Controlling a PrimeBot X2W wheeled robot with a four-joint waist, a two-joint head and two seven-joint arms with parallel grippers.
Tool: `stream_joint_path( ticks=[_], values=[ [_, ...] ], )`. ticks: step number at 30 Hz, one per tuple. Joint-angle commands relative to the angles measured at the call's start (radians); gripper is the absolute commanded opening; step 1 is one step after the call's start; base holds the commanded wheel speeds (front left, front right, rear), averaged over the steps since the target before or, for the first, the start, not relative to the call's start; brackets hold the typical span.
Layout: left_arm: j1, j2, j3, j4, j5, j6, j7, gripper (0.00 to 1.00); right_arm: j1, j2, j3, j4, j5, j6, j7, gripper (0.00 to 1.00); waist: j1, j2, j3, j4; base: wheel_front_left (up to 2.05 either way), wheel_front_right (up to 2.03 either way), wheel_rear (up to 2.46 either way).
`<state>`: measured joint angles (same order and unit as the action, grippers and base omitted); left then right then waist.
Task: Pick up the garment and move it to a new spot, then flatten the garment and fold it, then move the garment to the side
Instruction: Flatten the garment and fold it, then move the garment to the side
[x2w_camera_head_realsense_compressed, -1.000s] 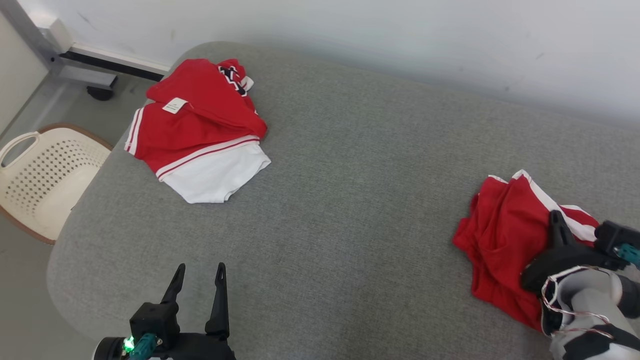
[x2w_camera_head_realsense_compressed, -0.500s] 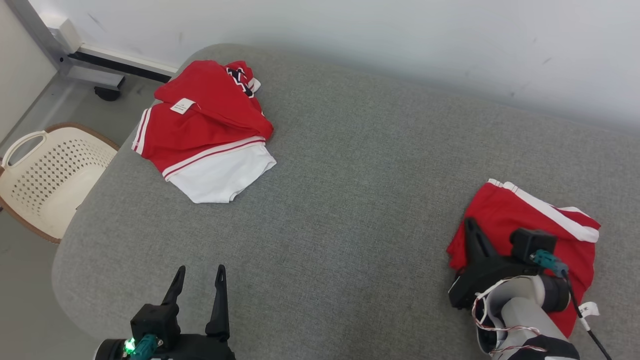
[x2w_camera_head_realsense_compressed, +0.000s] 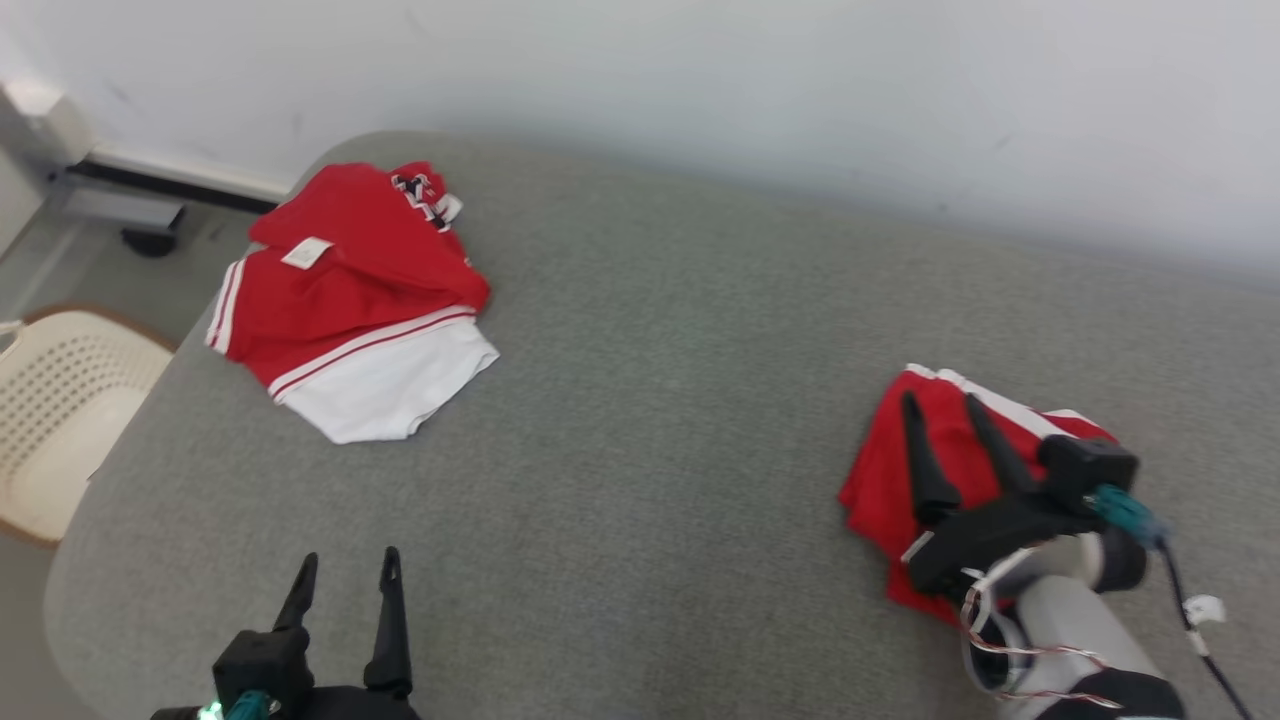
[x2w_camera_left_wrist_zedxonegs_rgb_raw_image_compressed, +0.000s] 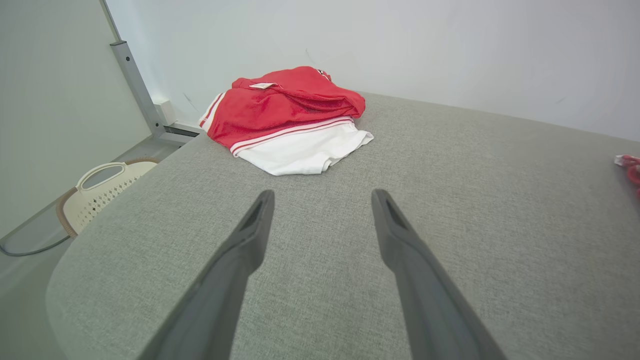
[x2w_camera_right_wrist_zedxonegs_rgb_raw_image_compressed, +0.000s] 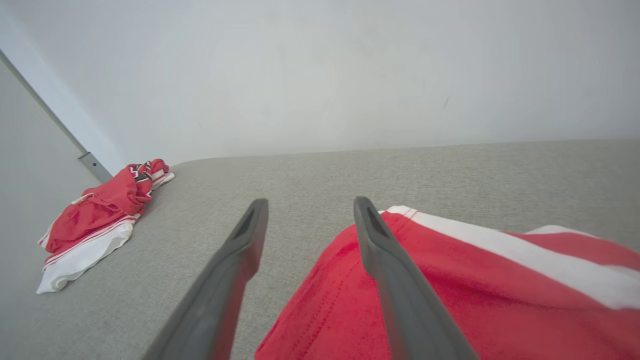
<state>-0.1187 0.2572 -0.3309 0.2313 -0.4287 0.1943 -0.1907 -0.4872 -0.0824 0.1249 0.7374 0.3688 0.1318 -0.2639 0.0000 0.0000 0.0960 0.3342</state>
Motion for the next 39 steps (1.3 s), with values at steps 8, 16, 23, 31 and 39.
stream_joint_path(
  ticks=[8,16,23,31,39],
  values=[
    [0.065,0.053,0.031,-0.061,0.021,0.060,0.001,1.00,0.144,-0.113,-0.094,-0.179,-0.031,-0.002,0.000,1.00,0.0000,0.0000,-0.091,-0.160,0.00,0.00,0.00],
    [0.112,0.110,0.044,-0.125,0.042,0.092,0.043,1.00,0.280,-0.111,-0.161,-0.268,-0.071,-0.002,-0.001,1.00,0.0000,0.0000,-0.138,-0.252,0.00,0.00,0.00],
    [0.142,0.133,0.040,-0.191,0.048,0.106,0.078,1.00,0.413,-0.067,-0.199,-0.359,-0.119,-0.002,0.026,1.00,0.0000,0.0000,-0.168,-0.306,0.00,0.00,0.00],
    [0.164,0.160,0.016,-0.215,0.052,0.096,0.108,1.00,0.527,-0.007,-0.215,-0.507,-0.190,-0.002,0.112,1.00,0.0000,0.0000,-0.192,-0.321,0.00,0.00,0.00],
    [0.171,0.181,0.009,-0.239,0.036,0.075,0.124,1.00,0.576,0.020,-0.217,-0.598,-0.199,-0.002,0.166,1.00,0.0000,0.0000,-0.199,-0.314,0.00,0.00,0.00]
  ],
)
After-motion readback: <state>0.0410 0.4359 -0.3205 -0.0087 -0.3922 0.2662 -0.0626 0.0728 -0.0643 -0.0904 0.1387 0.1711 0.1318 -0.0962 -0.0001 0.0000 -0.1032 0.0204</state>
